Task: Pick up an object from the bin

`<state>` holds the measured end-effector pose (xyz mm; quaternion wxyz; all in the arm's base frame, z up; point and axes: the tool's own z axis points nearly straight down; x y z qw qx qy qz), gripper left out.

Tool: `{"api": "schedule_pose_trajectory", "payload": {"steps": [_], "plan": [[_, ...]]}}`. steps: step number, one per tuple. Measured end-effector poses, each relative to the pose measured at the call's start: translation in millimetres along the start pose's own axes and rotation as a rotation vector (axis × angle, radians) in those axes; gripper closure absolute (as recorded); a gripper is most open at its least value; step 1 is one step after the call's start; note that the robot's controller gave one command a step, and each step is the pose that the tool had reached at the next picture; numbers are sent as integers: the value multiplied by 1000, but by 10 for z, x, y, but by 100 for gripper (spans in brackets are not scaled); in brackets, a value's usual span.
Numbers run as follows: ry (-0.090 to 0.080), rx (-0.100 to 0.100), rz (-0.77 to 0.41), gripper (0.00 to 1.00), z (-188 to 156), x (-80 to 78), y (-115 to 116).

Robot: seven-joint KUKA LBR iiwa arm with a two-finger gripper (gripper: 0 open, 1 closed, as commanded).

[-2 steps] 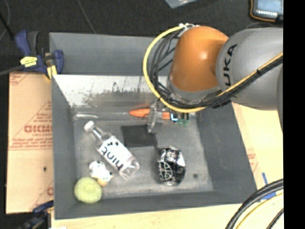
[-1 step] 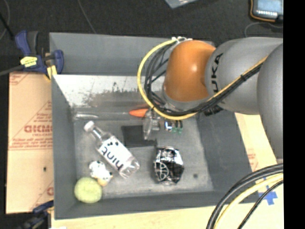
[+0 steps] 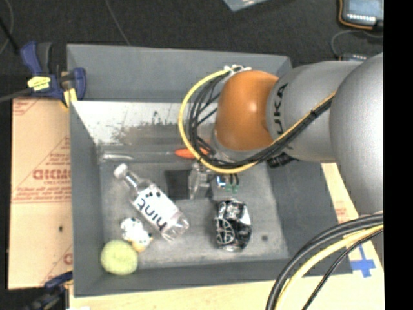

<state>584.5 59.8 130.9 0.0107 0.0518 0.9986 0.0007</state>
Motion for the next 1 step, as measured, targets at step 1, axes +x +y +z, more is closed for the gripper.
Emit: {"api": "schedule_pose_trajectory", "payload": {"steps": [1], "plan": [[2, 0, 3, 100, -429, -12, -7]]}}
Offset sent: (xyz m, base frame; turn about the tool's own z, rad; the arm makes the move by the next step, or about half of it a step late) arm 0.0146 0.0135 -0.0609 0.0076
